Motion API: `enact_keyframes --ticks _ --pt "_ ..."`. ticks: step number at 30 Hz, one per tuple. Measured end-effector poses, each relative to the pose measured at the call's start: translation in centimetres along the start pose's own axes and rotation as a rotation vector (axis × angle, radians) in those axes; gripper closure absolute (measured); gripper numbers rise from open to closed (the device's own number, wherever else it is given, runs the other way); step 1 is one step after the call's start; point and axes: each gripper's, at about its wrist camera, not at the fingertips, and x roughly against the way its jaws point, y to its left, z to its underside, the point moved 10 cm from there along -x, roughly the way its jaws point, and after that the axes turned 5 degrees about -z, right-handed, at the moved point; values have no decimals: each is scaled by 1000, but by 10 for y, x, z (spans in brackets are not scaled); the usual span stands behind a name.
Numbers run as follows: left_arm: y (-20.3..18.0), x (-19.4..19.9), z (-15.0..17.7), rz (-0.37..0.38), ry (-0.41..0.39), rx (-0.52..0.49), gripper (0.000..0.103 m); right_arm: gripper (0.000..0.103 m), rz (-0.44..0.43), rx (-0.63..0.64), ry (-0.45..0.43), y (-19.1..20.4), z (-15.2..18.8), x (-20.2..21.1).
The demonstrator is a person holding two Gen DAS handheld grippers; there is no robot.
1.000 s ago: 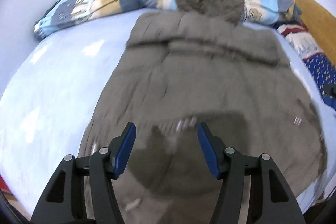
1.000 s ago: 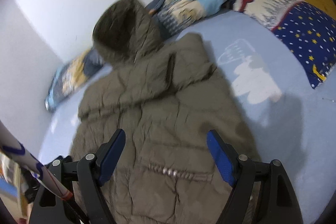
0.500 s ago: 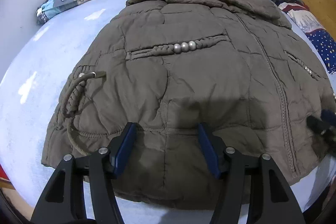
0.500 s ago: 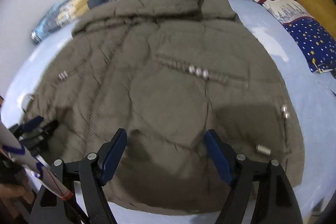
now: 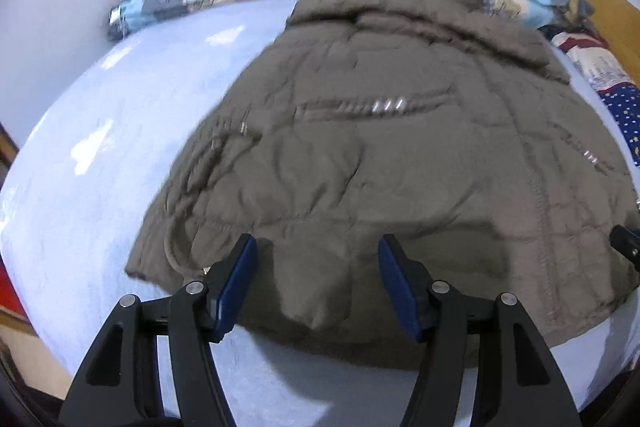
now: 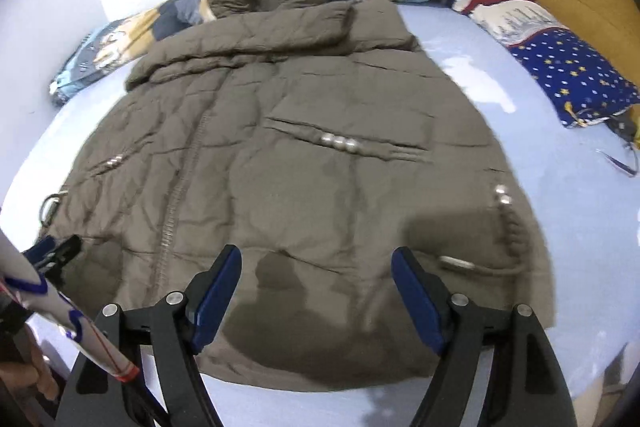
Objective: Fold large clothes
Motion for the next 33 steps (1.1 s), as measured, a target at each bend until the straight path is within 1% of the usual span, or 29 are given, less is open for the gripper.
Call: enact_keyframes --ticks 2,3,6,7,8,9,10,12,15,19,20,23,25,26,28,29,31,32,33 --pt "-2 -8 5 3 24 -22 38 21 20 -15 32 -9 7 -8" --pt "-3 -9 5 -4 21 -34 37 21 25 -12 51 -12 11 -13" --pt "-3 3 4 -10 -2 -29 37 21 30 13 72 -12 18 -21" --pt "-3 13 3 -1 -27 -17 37 21 31 16 68 -12 17 -20" --pt "-4 23 1 13 -53 -8 37 21 21 8 56 -11 15 -15" --pt "-5 31 0 20 -71 -6 38 21 -8 -10 34 -9 12 -7" --pt "-6 39 0 15 -94 -11 37 21 -33 -19 13 -6 10 1" --pt "-7 54 -1 -4 -138 -23 37 21 -49 -2 -31 1 7 16" --pt "-9 59 2 -7 -131 -36 37 21 -30 39 -36 10 10 21" --pt "-9 60 8 21 -88 -7 37 21 -62 33 -29 20 17 25" --pt "-8 62 7 24 -90 -2 37 21 -66 36 -35 21 17 28" --pt "-6 73 0 20 -142 -8 36 21 -83 49 -71 29 12 38" --pt "-7 70 -2 27 -149 -12 35 21 -94 48 -87 32 9 41" --pt "-5 65 -4 33 -139 -12 35 21 -94 46 -88 32 8 41" --pt "7 58 -10 27 -132 7 35 22 -86 36 -71 28 8 35" --pt "20 54 -16 25 -135 36 35 24 -78 20 -71 21 6 34" --pt "45 46 -25 31 -127 98 35 24 -73 -37 -86 2 0 36" --pt "59 40 -28 35 -106 137 35 24 -73 -76 -93 -12 -3 37" --pt "76 34 -30 45 -82 195 35 24 -59 -133 -110 -34 -7 40"
